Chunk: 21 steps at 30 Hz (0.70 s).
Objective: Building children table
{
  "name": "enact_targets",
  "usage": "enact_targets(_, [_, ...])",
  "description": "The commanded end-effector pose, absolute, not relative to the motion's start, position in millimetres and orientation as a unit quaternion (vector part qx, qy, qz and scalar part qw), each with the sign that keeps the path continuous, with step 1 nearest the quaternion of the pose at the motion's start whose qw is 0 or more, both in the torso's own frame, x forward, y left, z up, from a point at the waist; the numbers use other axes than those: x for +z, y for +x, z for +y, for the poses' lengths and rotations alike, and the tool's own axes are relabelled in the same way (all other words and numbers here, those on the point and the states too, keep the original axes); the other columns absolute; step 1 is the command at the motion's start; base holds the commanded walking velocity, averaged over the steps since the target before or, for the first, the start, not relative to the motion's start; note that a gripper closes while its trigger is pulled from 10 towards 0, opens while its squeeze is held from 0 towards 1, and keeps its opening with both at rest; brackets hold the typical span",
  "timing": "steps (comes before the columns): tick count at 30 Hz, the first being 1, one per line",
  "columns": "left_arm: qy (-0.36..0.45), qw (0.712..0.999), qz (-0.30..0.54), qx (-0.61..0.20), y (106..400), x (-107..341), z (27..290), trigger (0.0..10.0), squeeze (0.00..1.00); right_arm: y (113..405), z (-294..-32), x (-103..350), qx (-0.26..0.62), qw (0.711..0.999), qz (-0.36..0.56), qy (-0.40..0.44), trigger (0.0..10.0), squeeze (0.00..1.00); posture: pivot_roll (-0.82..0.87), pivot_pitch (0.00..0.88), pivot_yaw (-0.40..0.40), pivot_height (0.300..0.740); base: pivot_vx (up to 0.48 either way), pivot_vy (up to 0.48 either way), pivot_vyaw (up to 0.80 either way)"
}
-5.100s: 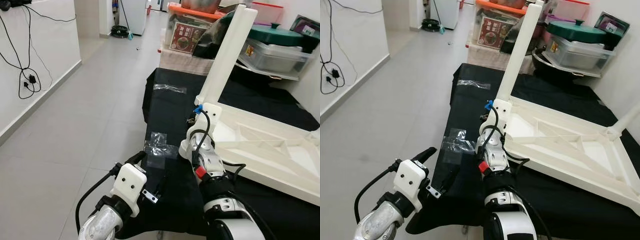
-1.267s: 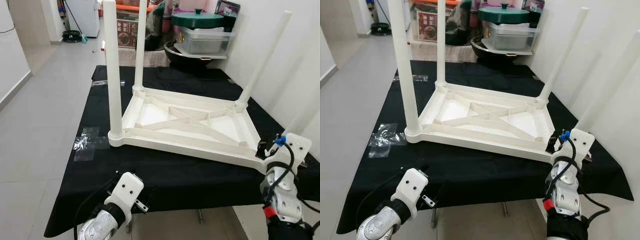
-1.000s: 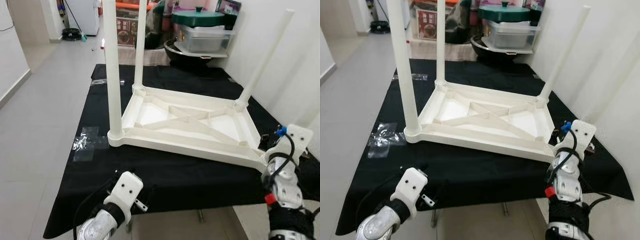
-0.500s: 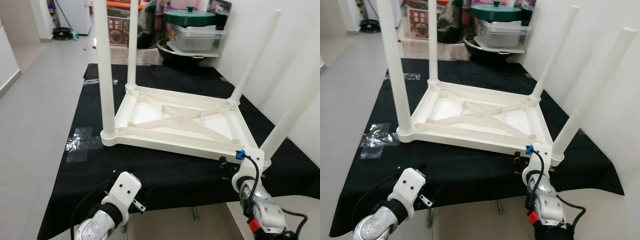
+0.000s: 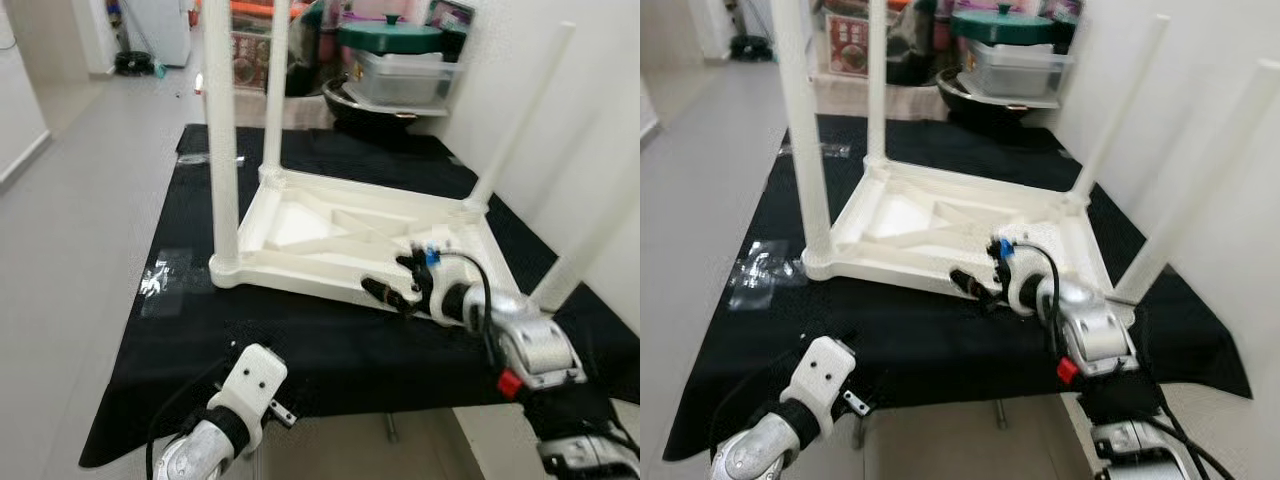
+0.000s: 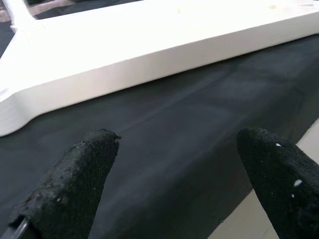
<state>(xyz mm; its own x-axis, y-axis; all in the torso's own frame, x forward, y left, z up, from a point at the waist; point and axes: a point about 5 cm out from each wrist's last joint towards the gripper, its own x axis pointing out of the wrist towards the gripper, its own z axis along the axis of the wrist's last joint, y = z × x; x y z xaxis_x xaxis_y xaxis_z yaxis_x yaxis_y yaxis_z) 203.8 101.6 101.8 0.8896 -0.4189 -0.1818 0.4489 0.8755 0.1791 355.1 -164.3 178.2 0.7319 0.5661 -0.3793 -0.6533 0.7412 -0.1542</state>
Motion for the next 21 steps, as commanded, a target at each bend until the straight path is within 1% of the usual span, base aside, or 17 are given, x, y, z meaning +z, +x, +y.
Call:
enact_targets(1, [0.098, 0.965, 0.068, -0.234, 199, 105, 93, 10.0, 0.0, 369, -158, 186, 0.364, 0.896, 0.168, -0.193, 10.0, 0.0, 0.1, 0.002, -0.198, 0.74, 0.0, 0.0, 0.0])
enact_targets(4, [0.098, 0.965, 0.068, -0.234, 199, 105, 93, 10.0, 0.0, 369, -158, 186, 0.364, 0.896, 0.168, -0.193, 10.0, 0.0, 0.1, 0.002, -0.198, 0.74, 0.0, 0.0, 0.0])
enact_targets(6, [0.089, 0.964, 0.065, -0.24, 191, 109, 87, 10.0, 0.0, 383, -144, 190, 0.394, 0.868, 0.188, -0.235, 10.0, 0.0, 0.1, 0.045, -0.227, 0.74, 0.0, 0.0, 0.0])
enact_targets(9, [0.085, 0.964, 0.064, -0.243, 188, 112, 85, 10.0, 0.0, 388, -139, 191, 0.396, 0.861, 0.194, -0.253, 10.0, 0.0, 0.1, 0.053, -0.232, 0.74, 0.0, 0.0, 0.0])
enact_targets(10, [0.082, 0.964, 0.062, -0.246, 184, 115, 83, 10.0, 0.0, 391, -134, 192, 0.396, 0.855, 0.202, -0.268, 10.0, 0.0, 0.1, 0.078, -0.241, 0.74, 0.0, 0.0, 0.0])
enact_targets(11, [0.082, 0.964, 0.062, -0.246, 184, 115, 83, 10.0, 0.0, 391, -134, 192, 0.396, 0.855, 0.202, -0.268, 10.0, 0.0, 0.1, 0.078, -0.241, 0.74, 0.0, 0.0, 0.0])
enact_targets(12, [0.077, 0.964, 0.061, -0.247, 180, 118, 81, 10.0, 0.0, 393, -132, 194, 0.405, 0.846, 0.21, -0.277, 10.0, 0.0, 0.09, 0.106, -0.253, 0.74, 0.0, 0.0, 0.0])
enact_targets(13, [0.073, 0.965, 0.061, -0.246, 177, 120, 79, 10.0, 0.0, 394, -131, 195, 0.405, 0.839, 0.217, -0.29, 10.0, 0.0, 0.09, 0.116, -0.258, 0.74, 0.0, 0.0, 0.0])
enact_targets(16, [0.071, 0.965, 0.061, -0.246, 175, 122, 78, 10.0, 0.0, 395, -132, 196, 0.406, 0.835, 0.221, -0.298, 10.0, 0.0, 0.08, 0.119, -0.259, 0.74, 0.0, 0.0, 0.0])
enact_targets(17, [0.067, 0.965, 0.061, -0.245, 174, 122, 77, 10.0, 0.0, 394, -133, 195, 0.412, 0.826, 0.231, -0.306, 10.0, 0.0, 0.07, 0.133, -0.261, 0.74, 0.0, 0.0, 0.0])
enact_targets(18, [0.067, 0.965, 0.061, -0.245, 174, 122, 77, 10.0, 0.0, 394, -133, 195, 0.412, 0.826, 0.231, -0.306, 10.0, 0.0, 0.07, 0.133, -0.261, 0.74, 0.0, 0.0, 0.0])
enact_targets(20, [0.06, 0.966, 0.064, -0.244, 172, 124, 75, 10.0, 0.0, 393, -139, 191, 0.426, 0.805, 0.257, -0.324, 10.0, 0.0, 0.07, 0.149, -0.266, 0.74, 0.0, 0.0, 0.0])
enact_targets(21, [0.06, 0.966, 0.064, -0.244, 172, 124, 75, 10.0, 0.0, 393, -139, 191, 0.426, 0.805, 0.257, -0.324, 10.0, 0.0, 0.07, 0.149, -0.266, 0.74, 0.0, 0.0, 0.0])
